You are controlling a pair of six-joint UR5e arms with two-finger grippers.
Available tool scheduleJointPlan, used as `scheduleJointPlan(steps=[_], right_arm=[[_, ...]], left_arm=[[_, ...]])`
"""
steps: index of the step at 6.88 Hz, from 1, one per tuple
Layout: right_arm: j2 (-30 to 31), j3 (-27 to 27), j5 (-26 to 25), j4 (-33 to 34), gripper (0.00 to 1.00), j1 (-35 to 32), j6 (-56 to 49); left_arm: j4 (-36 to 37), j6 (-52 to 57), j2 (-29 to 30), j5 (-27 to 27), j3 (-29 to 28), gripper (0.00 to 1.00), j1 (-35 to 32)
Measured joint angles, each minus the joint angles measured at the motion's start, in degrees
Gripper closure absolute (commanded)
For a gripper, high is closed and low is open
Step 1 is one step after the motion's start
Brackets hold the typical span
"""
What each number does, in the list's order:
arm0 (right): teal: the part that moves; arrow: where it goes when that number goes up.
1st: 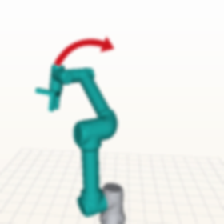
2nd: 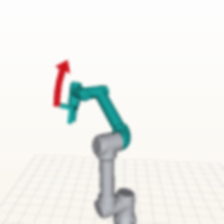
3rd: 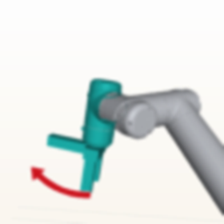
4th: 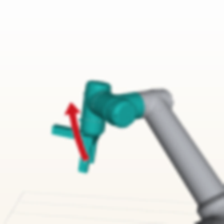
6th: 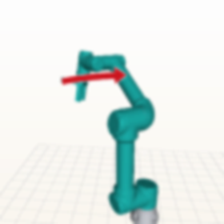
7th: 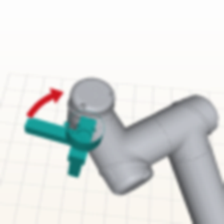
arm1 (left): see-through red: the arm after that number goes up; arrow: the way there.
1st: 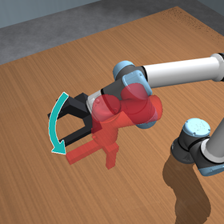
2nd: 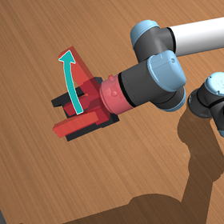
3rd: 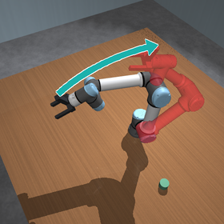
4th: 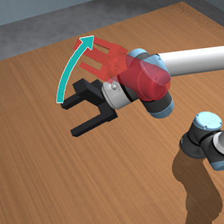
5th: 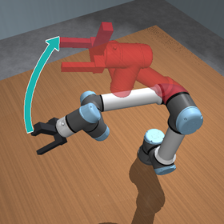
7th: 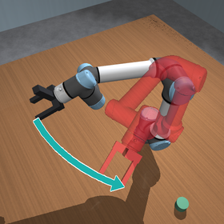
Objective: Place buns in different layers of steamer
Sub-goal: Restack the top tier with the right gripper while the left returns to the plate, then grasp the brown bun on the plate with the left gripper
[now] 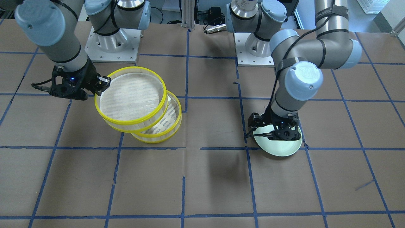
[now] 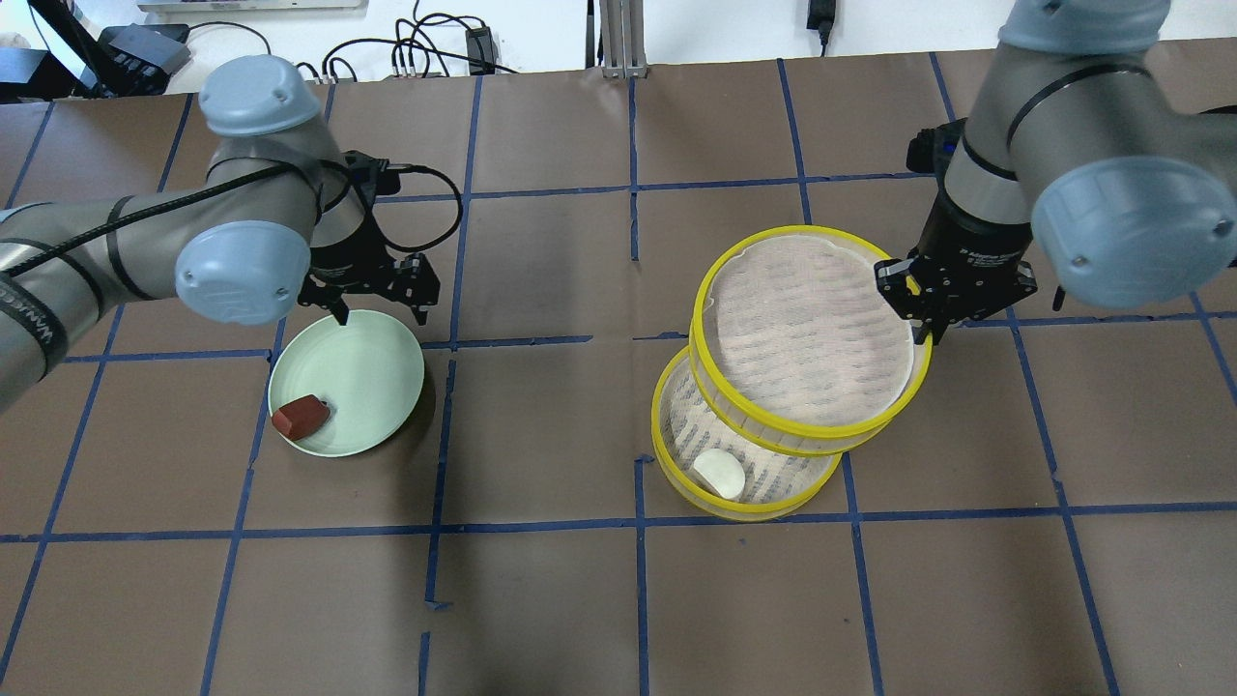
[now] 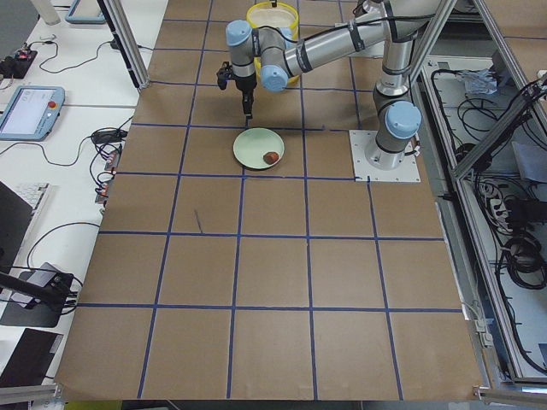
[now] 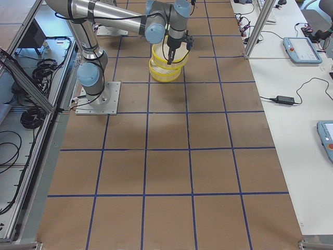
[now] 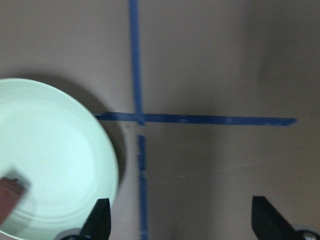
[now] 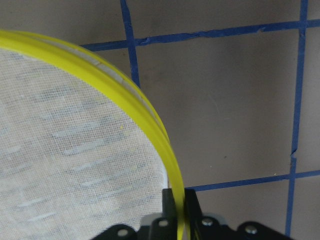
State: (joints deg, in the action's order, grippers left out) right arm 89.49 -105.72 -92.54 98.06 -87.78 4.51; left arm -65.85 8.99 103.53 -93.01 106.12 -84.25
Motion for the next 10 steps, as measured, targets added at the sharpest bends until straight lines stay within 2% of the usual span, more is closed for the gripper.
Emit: scheduleJointPlan(steps=[2,4,5,7,8,10], right_arm=[[-0.3,-3.9,0.0,5.1,0.92,-3.6,4.9],[-1.0,-6.2,-0.2,8.3,0.92,-5.1,7.0],[-1.2,-6.4,-0.3,8.8,0.92,-5.3,7.1],[-1.4,-6.6,-0.4,9.1,0.92,-5.4,6.9],[-1.6,-6.6,-0.3,9.1,0.92,-5.4,6.9],[-2.4,-6.7,-0.5,9.0,0.91,-5.4,7.1]], left_arm=[[2.2,13.3,0.0,-0.1,6.1,0.1,7.5],[4.1,19.1,0.5,-1.1,8.8,0.11,10.6],[4.3,19.7,1.0,-3.2,9.8,0.21,10.8],[4.2,20.0,1.8,-5.4,10.7,0.72,10.7],[4.0,20.1,1.9,-5.8,10.6,0.79,10.7],[3.3,20.0,2.0,-5.9,9.6,0.8,10.6]])
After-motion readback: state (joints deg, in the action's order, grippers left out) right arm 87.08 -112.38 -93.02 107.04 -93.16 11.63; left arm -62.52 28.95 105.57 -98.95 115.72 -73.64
